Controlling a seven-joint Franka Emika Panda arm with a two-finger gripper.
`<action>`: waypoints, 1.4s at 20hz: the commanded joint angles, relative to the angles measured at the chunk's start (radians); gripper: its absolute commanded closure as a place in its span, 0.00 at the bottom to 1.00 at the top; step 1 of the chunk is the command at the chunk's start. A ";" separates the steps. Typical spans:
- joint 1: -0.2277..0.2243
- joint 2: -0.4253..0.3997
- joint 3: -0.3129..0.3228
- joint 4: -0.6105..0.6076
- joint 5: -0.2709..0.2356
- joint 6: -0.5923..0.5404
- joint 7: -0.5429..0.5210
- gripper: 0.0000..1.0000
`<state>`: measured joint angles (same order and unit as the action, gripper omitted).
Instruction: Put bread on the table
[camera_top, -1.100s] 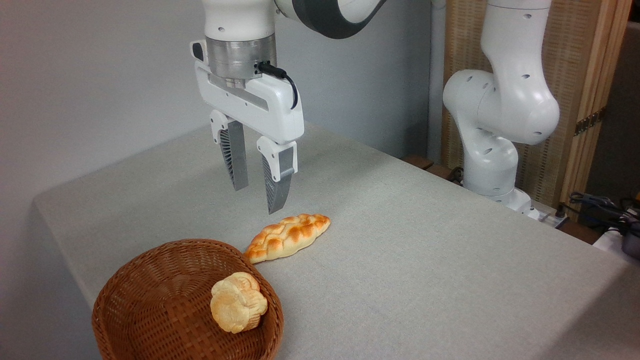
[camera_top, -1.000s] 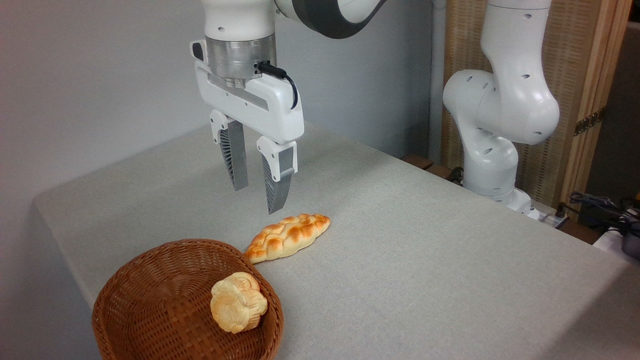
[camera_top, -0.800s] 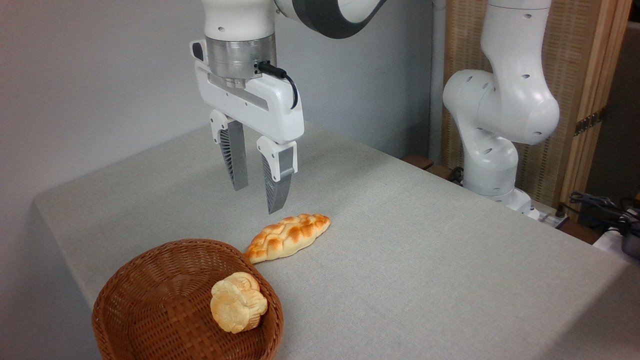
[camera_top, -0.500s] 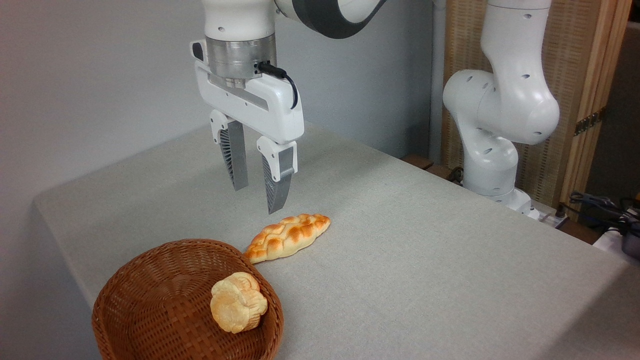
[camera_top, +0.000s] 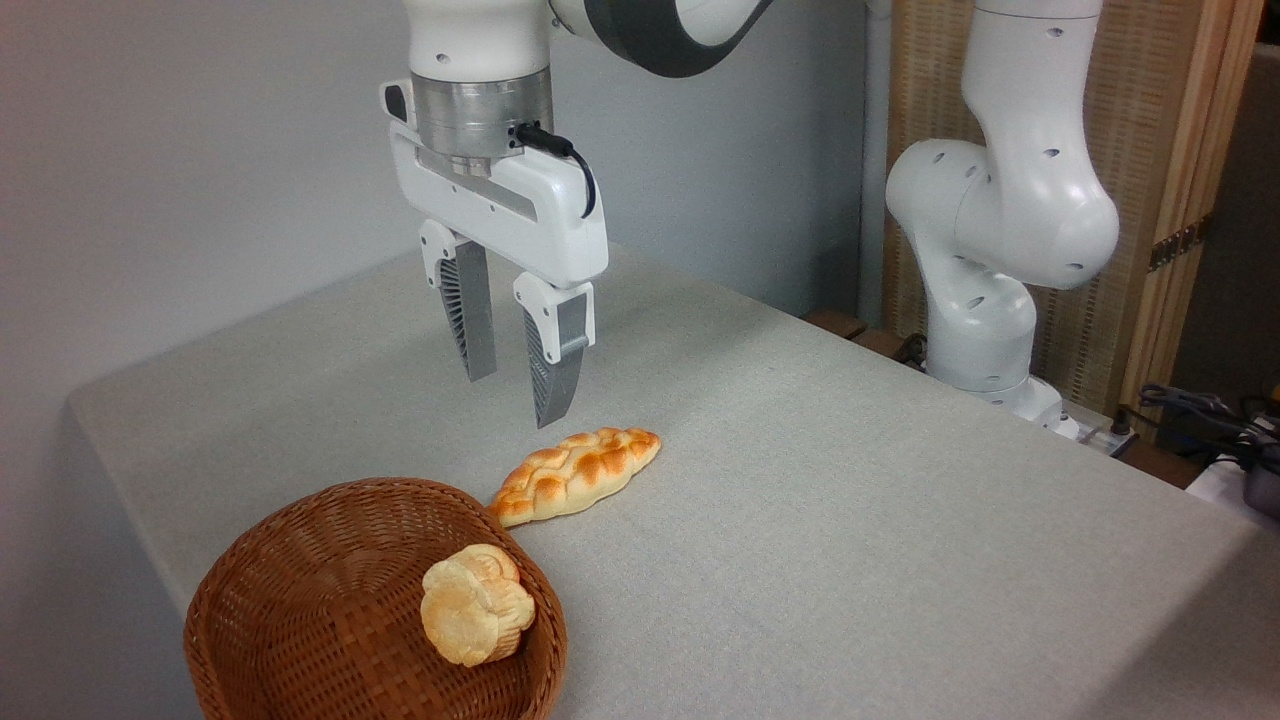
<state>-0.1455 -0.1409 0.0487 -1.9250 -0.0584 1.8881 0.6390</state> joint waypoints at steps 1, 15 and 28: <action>-0.008 0.010 0.010 0.024 -0.003 -0.024 -0.009 0.00; -0.008 0.023 0.010 0.023 -0.003 -0.004 -0.006 0.00; -0.003 0.101 0.019 0.021 0.002 0.212 -0.005 0.00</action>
<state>-0.1453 -0.0900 0.0504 -1.9237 -0.0584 2.0422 0.6390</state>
